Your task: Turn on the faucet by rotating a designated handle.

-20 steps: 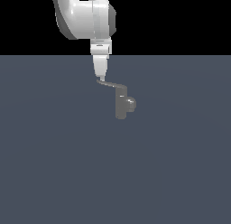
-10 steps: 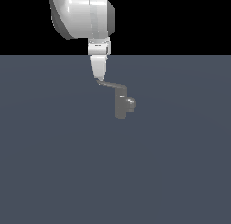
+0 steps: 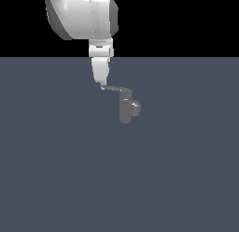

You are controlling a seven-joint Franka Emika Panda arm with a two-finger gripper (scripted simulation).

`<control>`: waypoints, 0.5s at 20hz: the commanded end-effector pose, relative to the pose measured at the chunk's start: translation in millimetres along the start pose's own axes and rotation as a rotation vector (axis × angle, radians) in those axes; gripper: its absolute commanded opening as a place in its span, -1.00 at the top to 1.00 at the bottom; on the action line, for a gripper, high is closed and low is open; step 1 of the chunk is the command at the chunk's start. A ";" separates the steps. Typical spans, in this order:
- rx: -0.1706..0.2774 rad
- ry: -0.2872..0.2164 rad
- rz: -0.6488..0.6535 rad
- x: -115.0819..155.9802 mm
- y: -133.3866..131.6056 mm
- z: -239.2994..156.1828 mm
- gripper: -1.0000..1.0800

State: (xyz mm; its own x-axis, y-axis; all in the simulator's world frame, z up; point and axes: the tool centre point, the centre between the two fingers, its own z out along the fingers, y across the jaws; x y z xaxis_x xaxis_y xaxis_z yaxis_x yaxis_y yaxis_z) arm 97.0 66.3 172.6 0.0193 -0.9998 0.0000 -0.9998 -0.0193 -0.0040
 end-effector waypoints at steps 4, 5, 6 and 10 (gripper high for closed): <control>-0.004 0.000 -0.001 -3.4 16.5 -0.2 1.00; -0.004 0.000 -0.001 -3.9 19.1 -0.2 1.00; -0.004 0.000 -0.001 -4.4 21.8 -0.2 1.00; 0.001 0.001 0.002 -3.3 23.0 -1.2 1.00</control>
State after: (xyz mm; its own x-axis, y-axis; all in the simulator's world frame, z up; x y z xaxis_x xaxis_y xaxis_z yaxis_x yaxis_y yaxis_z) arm 74.2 71.3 174.6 0.0206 -0.9998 -0.0006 -0.9998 -0.0206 -0.0061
